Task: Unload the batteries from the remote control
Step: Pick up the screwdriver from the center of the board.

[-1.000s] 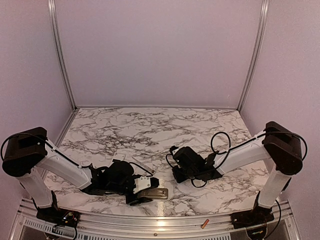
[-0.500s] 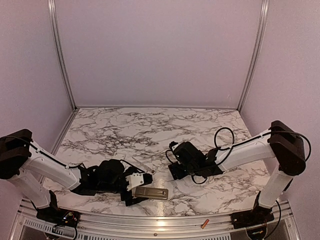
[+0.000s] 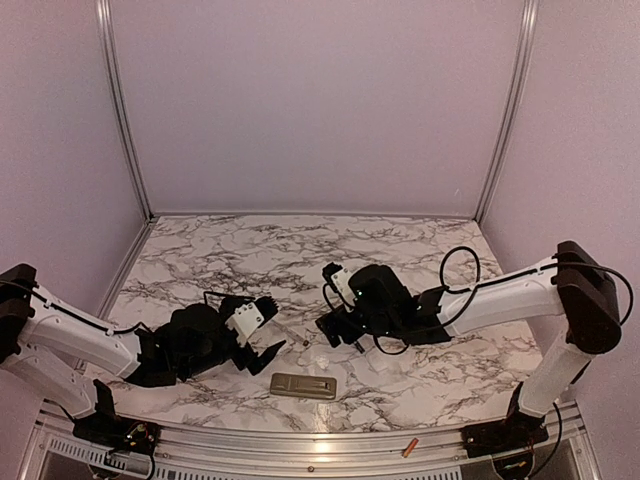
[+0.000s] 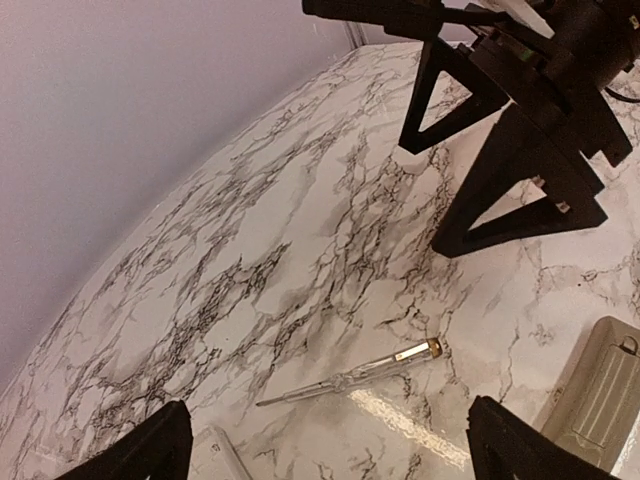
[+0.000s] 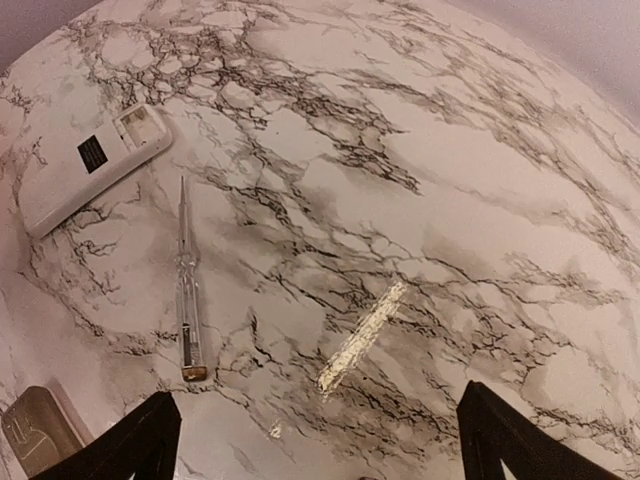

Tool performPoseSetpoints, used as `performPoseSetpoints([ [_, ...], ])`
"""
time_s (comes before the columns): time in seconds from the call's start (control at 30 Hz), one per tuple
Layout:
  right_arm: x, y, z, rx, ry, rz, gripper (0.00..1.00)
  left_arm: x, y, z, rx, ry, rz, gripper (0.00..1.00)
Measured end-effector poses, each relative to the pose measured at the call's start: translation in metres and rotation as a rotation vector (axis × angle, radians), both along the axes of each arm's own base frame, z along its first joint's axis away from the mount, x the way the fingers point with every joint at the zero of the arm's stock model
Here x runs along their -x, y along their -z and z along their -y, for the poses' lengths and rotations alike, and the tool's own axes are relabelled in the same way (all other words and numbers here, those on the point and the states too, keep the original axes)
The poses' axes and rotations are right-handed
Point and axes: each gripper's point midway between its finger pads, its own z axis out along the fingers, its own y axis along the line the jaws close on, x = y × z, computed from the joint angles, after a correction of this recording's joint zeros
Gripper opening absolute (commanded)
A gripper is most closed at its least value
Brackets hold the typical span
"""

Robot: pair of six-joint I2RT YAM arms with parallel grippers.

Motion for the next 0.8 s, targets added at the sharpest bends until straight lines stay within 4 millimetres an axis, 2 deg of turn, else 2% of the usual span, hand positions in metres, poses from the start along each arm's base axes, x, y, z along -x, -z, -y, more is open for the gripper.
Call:
performPoseSetpoints([
  [0.13, 0.003, 0.004, -0.017, -0.014, -0.072, -0.012, 0.85, -0.015, -0.011, -0.012, 0.054, -0.088, -0.005, 0.99],
  [0.27, 0.007, 0.017, -0.04, -0.019, -0.167, -0.05, 0.81, -0.025, -0.015, -0.022, 0.088, -0.151, -0.013, 0.99],
  [0.5, 0.007, 0.038, -0.067, -0.005, -0.251, -0.101, 0.73, -0.039, -0.028, -0.038, 0.157, -0.241, -0.016, 0.99],
  [0.63, 0.005, 0.047, -0.076, 0.007, -0.269, -0.116, 0.67, -0.043, -0.038, -0.045, 0.194, -0.268, -0.004, 0.99],
  [0.8, 0.007, 0.062, -0.077, 0.029, -0.281, -0.142, 0.59, -0.045, -0.04, -0.049, 0.205, -0.286, -0.003, 0.99],
])
